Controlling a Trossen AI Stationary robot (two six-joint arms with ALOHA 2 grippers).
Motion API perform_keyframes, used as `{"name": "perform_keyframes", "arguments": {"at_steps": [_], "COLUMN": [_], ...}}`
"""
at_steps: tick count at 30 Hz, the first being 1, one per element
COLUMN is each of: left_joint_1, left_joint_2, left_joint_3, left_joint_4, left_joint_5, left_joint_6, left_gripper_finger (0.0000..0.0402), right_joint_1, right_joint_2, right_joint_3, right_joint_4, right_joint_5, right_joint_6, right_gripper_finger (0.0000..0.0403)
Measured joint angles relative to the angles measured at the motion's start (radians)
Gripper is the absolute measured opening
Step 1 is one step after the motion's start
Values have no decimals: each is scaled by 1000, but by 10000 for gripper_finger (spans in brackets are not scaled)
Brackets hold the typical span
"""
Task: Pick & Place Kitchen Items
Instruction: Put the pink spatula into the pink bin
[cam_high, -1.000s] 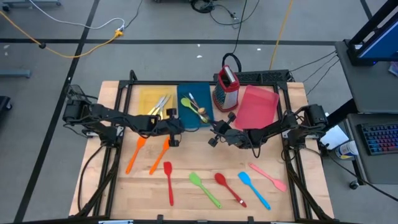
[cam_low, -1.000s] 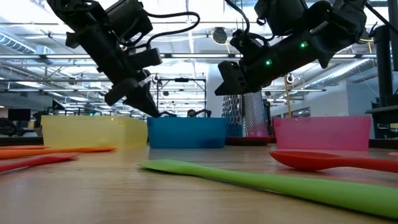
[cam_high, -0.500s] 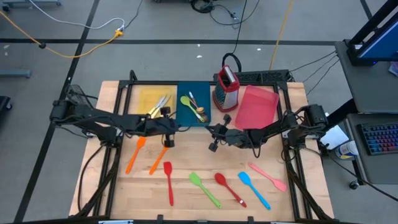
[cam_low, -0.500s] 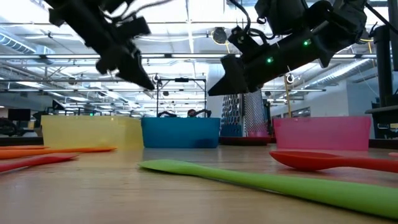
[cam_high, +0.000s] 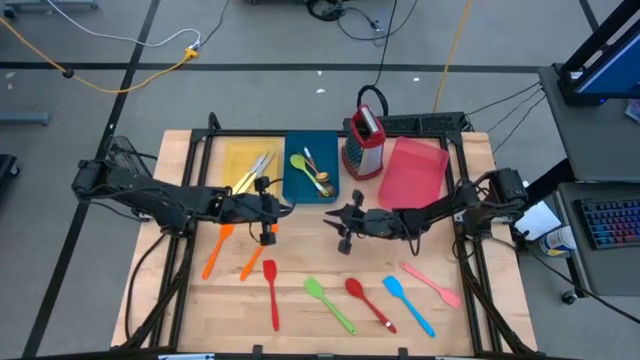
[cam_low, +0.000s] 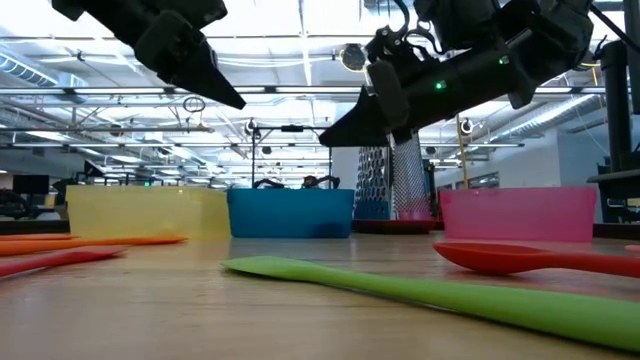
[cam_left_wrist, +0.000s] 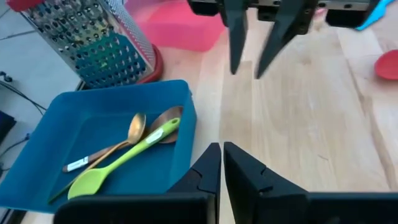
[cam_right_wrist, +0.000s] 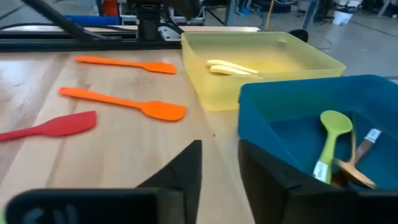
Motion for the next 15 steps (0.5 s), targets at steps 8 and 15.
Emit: {"name": "perform_keyframes", "arguments": {"at_steps": [8, 15], "left_joint_1": [1, 19], "left_joint_2": [3, 3], "left_joint_3": [1, 1], "left_joint_4": [2, 93], "left_joint_5": [0, 42], "left_joint_6": [143, 288], "left_gripper_finger": [26, 27], "right_joint_1": [81, 188], "right_joint_2": [-89, -198], "right_joint_3": [-1, 1], "right_joint_4": [-103, -348], "right_joint_5": [96, 241], "right_joint_6": [-9, 74], "right_gripper_finger": [134, 129]}}
